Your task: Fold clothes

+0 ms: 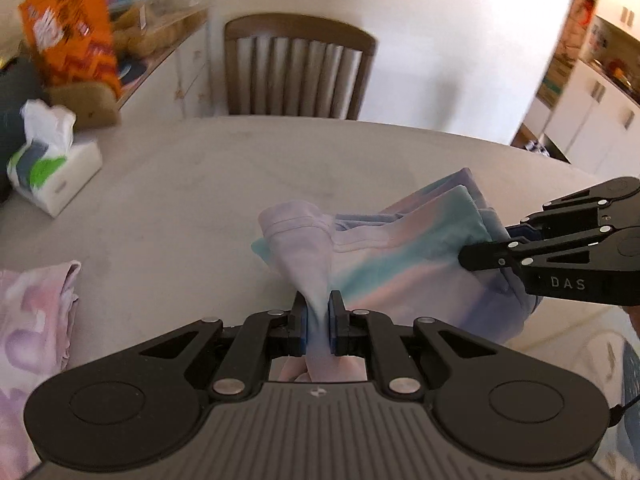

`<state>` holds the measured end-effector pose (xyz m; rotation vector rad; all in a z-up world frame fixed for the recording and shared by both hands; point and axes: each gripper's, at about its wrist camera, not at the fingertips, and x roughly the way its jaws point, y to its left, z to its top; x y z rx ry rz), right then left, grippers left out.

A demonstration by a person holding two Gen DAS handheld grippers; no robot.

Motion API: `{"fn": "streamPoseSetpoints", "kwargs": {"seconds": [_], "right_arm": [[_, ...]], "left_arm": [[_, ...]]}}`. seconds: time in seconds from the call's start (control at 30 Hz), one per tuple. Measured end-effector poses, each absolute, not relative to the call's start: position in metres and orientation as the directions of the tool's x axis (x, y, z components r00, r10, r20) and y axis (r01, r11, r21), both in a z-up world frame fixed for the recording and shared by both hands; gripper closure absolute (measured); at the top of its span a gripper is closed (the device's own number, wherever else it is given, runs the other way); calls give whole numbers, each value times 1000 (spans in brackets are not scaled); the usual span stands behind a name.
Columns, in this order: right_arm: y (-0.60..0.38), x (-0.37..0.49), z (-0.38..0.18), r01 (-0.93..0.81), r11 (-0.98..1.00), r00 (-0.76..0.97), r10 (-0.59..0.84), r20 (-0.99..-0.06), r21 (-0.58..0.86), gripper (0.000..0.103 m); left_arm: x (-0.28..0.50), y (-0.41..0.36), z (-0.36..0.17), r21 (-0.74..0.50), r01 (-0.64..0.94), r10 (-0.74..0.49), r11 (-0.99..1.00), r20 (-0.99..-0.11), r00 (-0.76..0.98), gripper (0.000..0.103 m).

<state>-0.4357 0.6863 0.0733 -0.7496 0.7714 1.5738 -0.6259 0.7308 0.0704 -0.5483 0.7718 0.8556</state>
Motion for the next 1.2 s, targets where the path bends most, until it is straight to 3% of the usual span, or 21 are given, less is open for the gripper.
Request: {"fn": "streamPoseSetpoints", "kwargs": {"seconds": [0.13,0.23,0.27,0.3,0.47,0.53,0.57,0.6,0.73,1.2], "right_arm": [[698,-428,63,-993,-85,-120,546,-829,87,0],[694,-420,65,-995,-80,-96,548,-831,62,0],[692,-417,67,-995,-82,-88,551,-830,51,0],[690,-414,70,-996,-84,-79,554,-829,39,0],[680,-399,82,-996,-92,-38,570,-821,-18,0],[673,-407,86,-988,-155,-81,568,-819,-10,0],[669,-411,87,-982,-188,-104,565,-819,-5,0],[666,-418,87,-974,-225,-125,560,-819,-5,0],[661,-441,77,-955,-294,-133,544,-829,-39,0],[666,-434,53,-984,-179,-99,493,-864,11,0]], "left_arm": [[-633,733,58,-116,-837,447,534,-802,396,90],[-637,739,56,-89,-838,443,538,-817,370,57],[-639,741,58,-84,-836,441,542,-818,368,39],[-644,741,63,-83,-833,446,548,-813,375,37],[-653,731,89,-45,-792,472,609,-782,408,38],[-646,718,90,-51,-744,438,666,-781,445,52],[-642,711,91,-54,-719,419,693,-781,462,65],[-638,704,91,-51,-699,406,714,-783,471,66],[-628,699,72,-24,-709,398,705,-814,423,67],[-624,700,56,-22,-760,410,649,-832,374,66]]}}
